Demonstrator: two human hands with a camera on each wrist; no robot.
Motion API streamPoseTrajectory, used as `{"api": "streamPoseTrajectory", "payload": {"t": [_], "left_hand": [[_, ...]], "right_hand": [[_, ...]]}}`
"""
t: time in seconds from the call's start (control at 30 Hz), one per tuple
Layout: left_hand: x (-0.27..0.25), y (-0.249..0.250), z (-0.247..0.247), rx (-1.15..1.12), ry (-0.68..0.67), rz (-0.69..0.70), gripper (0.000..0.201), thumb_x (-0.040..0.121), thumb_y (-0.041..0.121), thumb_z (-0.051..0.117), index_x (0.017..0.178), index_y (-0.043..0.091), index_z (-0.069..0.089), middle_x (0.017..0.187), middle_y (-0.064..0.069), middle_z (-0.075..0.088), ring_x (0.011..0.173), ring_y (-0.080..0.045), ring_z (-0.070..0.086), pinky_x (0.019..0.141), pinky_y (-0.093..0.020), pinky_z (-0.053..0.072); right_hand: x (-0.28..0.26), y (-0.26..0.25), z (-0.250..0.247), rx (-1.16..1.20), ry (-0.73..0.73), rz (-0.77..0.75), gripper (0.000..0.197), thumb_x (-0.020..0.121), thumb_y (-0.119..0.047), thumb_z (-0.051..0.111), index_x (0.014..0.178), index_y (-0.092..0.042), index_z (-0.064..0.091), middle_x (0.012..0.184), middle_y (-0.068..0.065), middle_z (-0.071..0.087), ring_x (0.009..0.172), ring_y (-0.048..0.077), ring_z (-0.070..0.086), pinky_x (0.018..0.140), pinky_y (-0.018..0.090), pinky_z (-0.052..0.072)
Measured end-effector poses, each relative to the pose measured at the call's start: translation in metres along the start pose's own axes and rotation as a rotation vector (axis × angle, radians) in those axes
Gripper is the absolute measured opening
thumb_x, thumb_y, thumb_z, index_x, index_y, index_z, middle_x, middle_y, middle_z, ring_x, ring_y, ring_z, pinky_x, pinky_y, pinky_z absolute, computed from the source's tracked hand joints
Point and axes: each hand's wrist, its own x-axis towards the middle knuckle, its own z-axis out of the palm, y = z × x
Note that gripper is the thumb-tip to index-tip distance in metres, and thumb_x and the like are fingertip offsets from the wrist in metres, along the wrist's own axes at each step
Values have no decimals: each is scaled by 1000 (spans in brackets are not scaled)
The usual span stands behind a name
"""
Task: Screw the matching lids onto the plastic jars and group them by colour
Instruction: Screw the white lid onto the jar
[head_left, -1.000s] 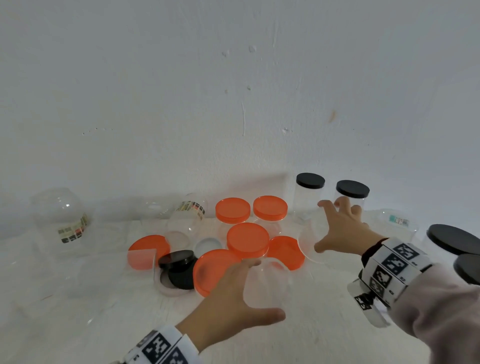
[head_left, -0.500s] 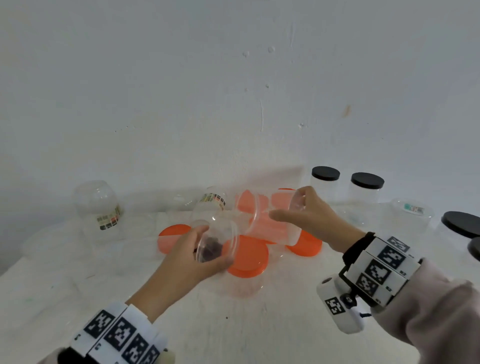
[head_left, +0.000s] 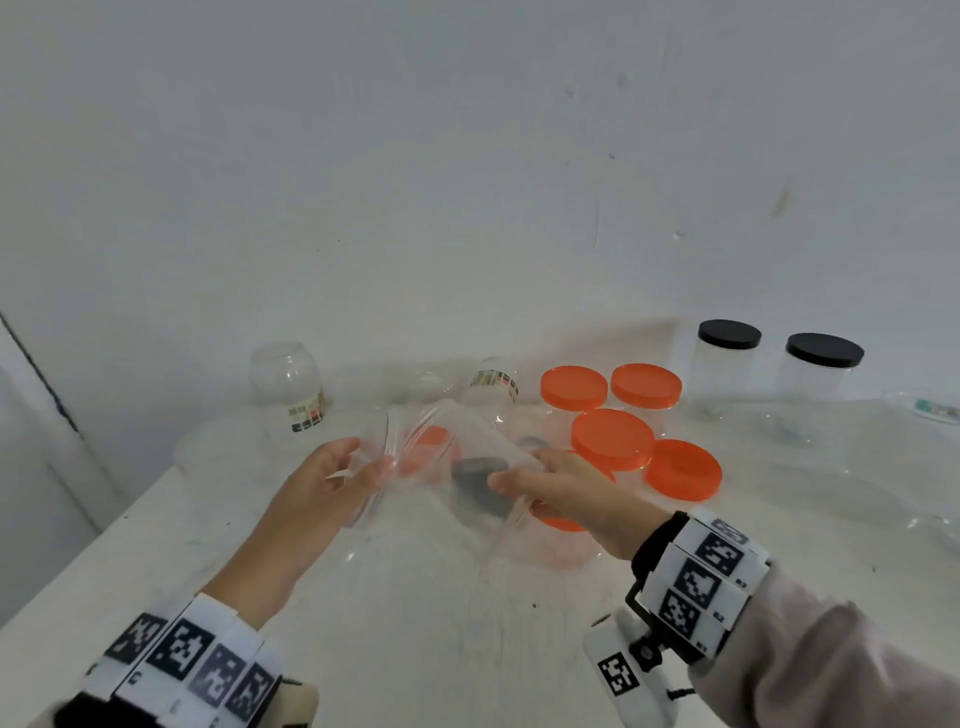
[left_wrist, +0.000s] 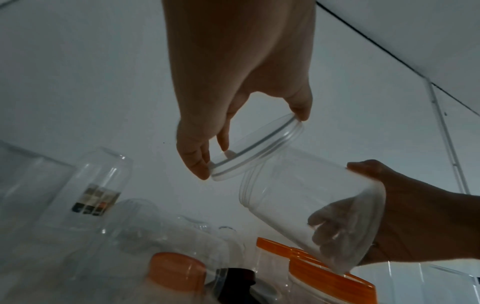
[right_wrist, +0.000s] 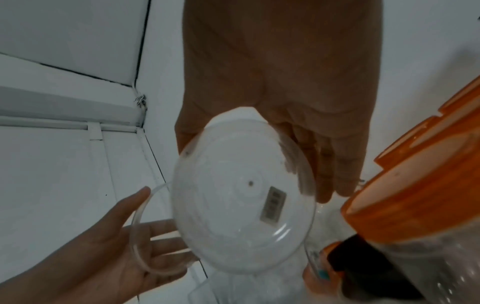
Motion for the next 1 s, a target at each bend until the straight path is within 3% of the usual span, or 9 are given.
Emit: {"api": "streamPoseTrajectory", "payload": {"t": [0.1,0.2,0.27,0.37,0.47,0.6,0.8,0.9,1.0], "left_hand": [[-1,-5,-8,-16,24,-23,60,62,69,64,115,41,55,120,17,57,113,-7,54,90,-28,42],[-2,-8,-12,-21,39,-41,62,60,69,60,115,42,54,124,13,56,115,-10,53,93,-29,41],[-2,-9,-14,-7,48,-51,74,60,69,60,125,36,52,132,10,52,121,-13,49,101,-34,39],[-3,-9,-13,-3,60,-59,82,58,69,61,131,33,50,137,9,48,125,-14,46,100,-32,37],[-4,-8,-12,-11,71,-58,81,58,66,63,131,33,50,135,9,47,123,-13,47,92,-28,35],[-5,-9,-11,-5,75,-63,85,55,67,64,132,34,49,136,10,46,125,-12,45,93,-30,35],[-6,-12,-11,13,87,-57,95,51,70,65,137,35,44,138,11,43,127,-11,43,97,-32,37],[-6,-15,-10,46,79,-64,94,52,71,65,136,35,44,140,12,43,126,-11,43,96,-31,38],[-5,-17,-8,62,64,-68,94,53,70,66,137,33,44,142,11,42,128,-13,44,100,-33,39]], "right_hand": [[6,7,17,-50,-70,67,65,44,-52,78,87,-13,48,84,1,48,78,15,47,83,36,46],[12,16,28,-112,-172,110,76,46,-47,81,110,-17,53,108,6,59,101,21,58,98,38,46],[13,18,33,-127,-239,99,64,53,-41,82,110,-26,57,109,-5,66,102,10,62,88,27,51],[15,19,36,-166,-262,67,35,63,-40,80,95,-34,66,89,-21,70,85,-6,64,75,14,45],[19,23,42,-212,-197,61,44,58,-56,74,89,-25,67,80,-15,64,77,2,60,71,17,42],[27,32,47,-237,-146,94,56,51,-65,71,79,-19,55,77,-6,49,72,10,48,70,26,37],[32,38,52,-323,-155,116,64,55,-58,77,100,-21,51,90,-6,45,80,10,43,68,22,34],[33,39,53,-348,-189,110,78,63,-45,81,126,-20,42,111,-7,47,103,12,49,88,28,46],[31,39,54,-379,-188,74,84,64,-40,82,131,-23,35,121,-5,41,116,15,45,101,36,44]]}}
